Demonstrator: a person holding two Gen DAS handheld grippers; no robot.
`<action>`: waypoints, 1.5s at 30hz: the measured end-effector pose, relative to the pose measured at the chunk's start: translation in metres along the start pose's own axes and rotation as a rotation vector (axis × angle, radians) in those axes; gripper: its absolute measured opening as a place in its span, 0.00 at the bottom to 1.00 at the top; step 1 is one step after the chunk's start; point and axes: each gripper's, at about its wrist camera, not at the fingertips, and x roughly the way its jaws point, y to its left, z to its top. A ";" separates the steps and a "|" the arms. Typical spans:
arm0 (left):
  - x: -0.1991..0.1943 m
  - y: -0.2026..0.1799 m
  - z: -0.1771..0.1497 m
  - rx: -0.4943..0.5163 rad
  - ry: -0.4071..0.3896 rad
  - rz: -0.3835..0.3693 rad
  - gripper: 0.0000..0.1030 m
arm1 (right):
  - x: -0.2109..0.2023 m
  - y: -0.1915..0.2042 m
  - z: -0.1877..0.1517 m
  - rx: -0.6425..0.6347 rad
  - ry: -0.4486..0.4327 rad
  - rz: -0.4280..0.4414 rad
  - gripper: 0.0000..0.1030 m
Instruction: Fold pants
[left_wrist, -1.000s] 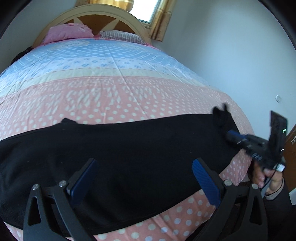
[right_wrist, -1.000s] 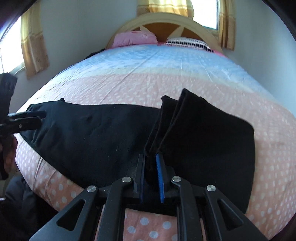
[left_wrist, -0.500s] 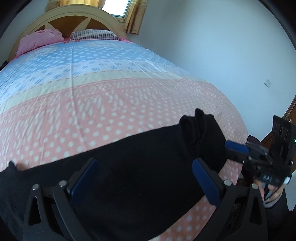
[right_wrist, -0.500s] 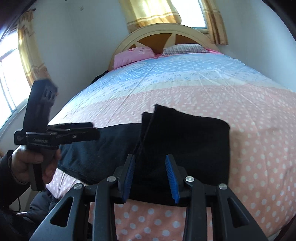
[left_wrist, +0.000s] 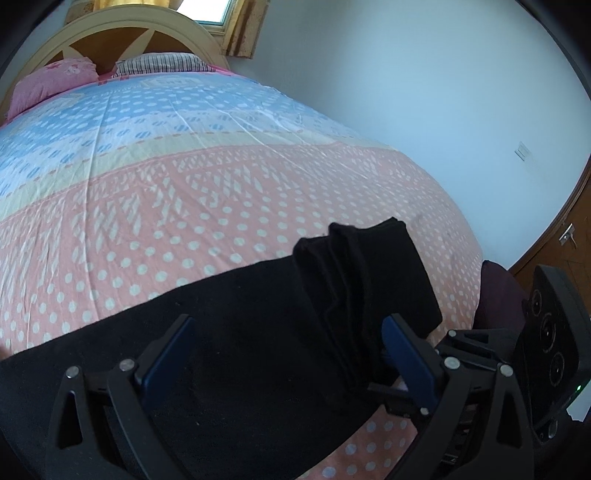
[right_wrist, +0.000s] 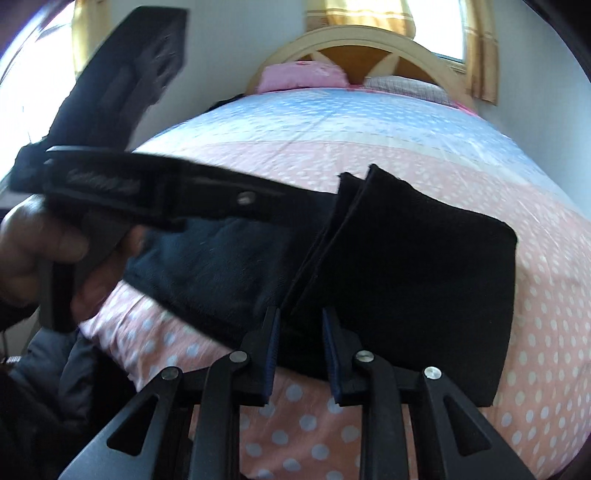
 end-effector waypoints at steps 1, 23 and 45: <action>0.001 -0.003 0.001 0.010 0.000 -0.002 0.94 | -0.007 -0.005 0.000 0.006 -0.021 0.004 0.24; 0.049 -0.038 0.010 -0.018 0.077 -0.055 0.22 | -0.062 -0.111 -0.021 0.433 -0.322 -0.039 0.51; 0.055 -0.046 0.000 0.021 0.039 0.079 0.45 | -0.068 -0.117 -0.024 0.470 -0.344 -0.066 0.51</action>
